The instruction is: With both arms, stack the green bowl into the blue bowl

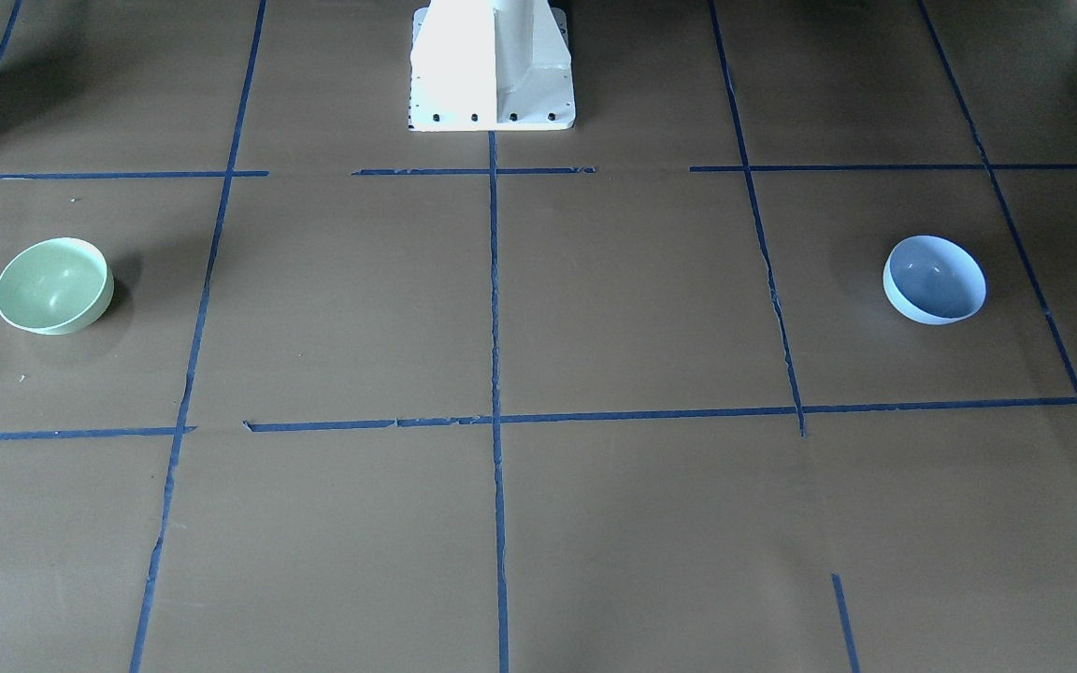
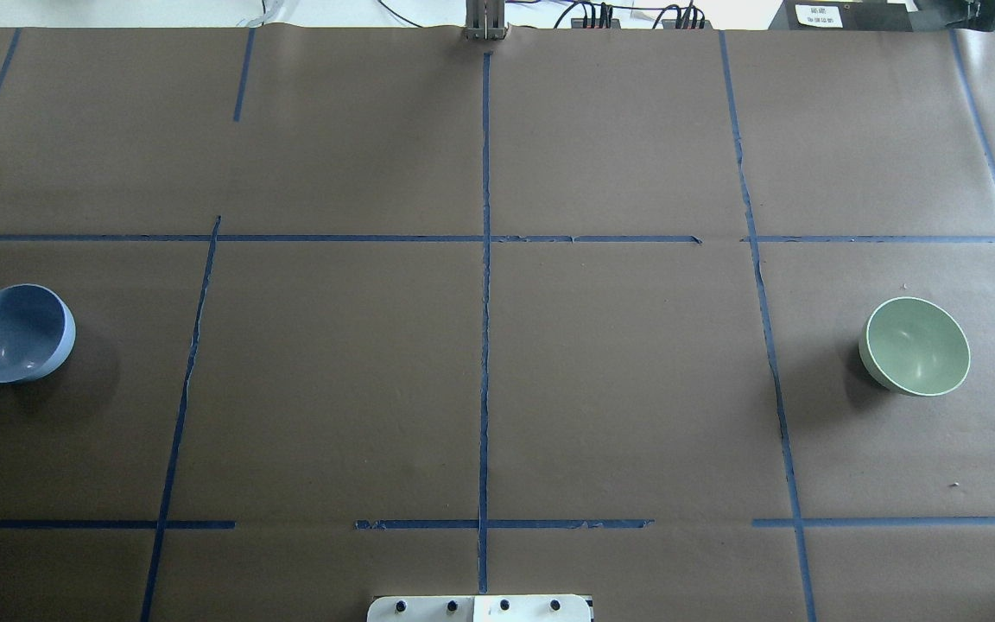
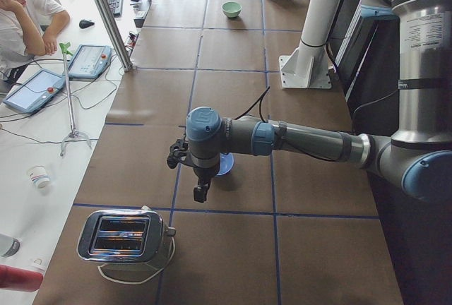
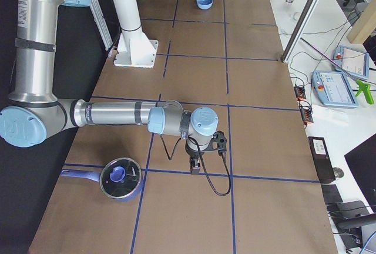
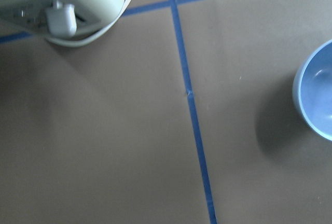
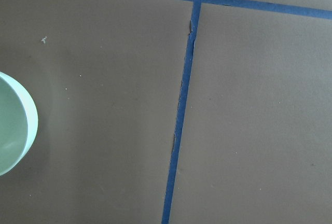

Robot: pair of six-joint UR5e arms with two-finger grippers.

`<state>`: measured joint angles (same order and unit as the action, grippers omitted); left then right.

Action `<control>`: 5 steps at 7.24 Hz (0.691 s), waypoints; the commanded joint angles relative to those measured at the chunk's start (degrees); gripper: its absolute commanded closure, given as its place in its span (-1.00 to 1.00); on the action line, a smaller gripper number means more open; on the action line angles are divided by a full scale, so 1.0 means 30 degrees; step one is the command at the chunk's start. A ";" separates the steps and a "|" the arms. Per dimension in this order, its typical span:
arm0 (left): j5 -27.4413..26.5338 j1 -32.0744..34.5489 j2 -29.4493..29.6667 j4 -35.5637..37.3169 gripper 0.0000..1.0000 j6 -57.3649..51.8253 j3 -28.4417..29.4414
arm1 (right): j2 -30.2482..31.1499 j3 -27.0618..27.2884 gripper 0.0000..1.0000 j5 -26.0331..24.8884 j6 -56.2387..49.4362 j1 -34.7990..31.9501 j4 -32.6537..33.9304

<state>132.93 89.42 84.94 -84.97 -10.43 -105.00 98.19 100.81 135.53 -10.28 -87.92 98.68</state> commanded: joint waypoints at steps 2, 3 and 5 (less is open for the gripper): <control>0.0654 -0.0969 0.0138 -0.2804 -1.00 0.2755 0.0338 | -0.0004 -0.0028 -1.00 0.0027 -0.0002 0.0010 -0.0022; 0.0746 -0.2543 0.0106 -0.3893 -1.00 0.5384 0.0602 | -0.0004 -0.0028 -1.00 0.0027 -0.0002 0.0039 0.0006; 0.0689 -0.4805 -0.0069 -0.9317 -1.00 1.0601 0.3136 | -0.0004 -0.0028 -1.00 0.0027 -0.0002 0.0098 0.0007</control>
<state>134.96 79.03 85.08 -102.78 12.32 -100.22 98.17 100.72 135.62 -10.28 -87.72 98.69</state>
